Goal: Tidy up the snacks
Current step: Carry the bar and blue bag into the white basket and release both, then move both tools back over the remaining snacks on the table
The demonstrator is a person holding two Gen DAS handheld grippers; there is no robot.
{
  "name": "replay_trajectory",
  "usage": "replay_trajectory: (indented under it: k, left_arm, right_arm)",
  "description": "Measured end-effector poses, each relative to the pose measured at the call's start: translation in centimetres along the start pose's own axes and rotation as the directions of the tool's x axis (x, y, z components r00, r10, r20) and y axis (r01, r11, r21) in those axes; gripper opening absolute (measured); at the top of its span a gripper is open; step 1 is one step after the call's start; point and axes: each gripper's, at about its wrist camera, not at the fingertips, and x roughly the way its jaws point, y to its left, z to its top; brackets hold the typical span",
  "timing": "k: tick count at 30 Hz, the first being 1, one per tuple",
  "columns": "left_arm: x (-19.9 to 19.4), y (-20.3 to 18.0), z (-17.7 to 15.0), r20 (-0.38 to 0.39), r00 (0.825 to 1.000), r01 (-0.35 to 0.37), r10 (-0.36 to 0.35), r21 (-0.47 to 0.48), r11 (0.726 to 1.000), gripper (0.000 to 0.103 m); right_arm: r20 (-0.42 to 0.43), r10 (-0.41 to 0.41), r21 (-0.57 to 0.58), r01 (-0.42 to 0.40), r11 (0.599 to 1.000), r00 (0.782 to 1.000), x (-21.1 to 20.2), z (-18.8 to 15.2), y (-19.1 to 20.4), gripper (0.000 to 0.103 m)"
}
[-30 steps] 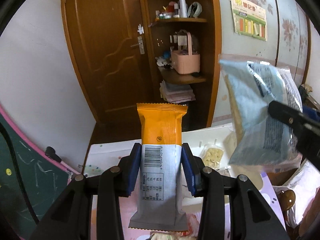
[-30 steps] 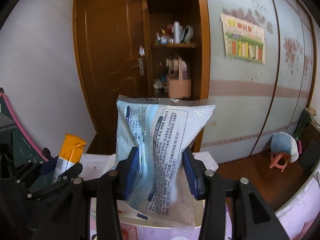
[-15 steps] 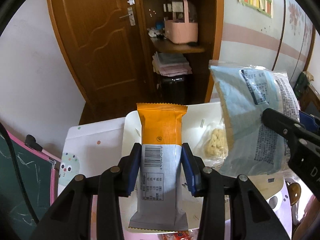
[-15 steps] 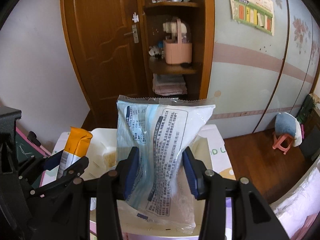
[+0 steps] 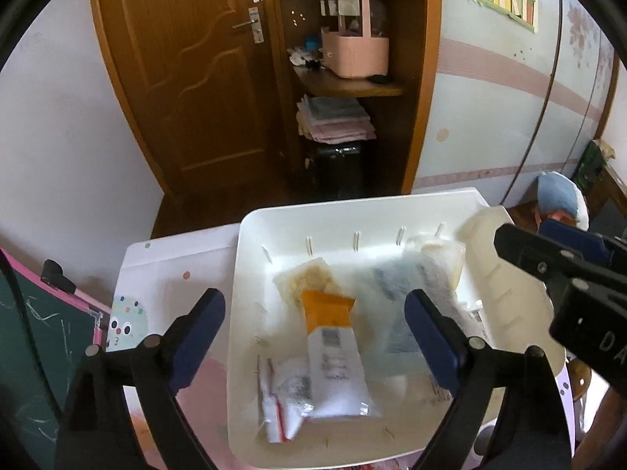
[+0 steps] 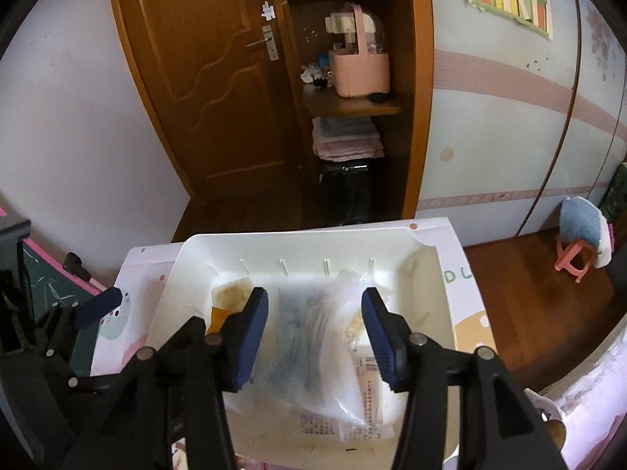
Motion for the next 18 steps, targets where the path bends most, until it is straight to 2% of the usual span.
replay_trajectory:
  k: [8, 18]
  left_arm:
    - [-1.2, 0.3, -0.5, -0.003, 1.000, 0.011, -0.011, 0.002, 1.000, 0.092]
    - [-5.2, 0.4, -1.5, 0.019, 1.000, 0.010, -0.010, 0.008, 1.000, 0.092]
  right_arm:
    - [-0.002, 0.000, 0.006, 0.000, 1.000, 1.000, -1.2, -0.2, -0.1, 0.055]
    - [0.011, 0.004, -0.027, -0.004, 1.000, 1.000, -4.6, -0.8, 0.7, 0.055]
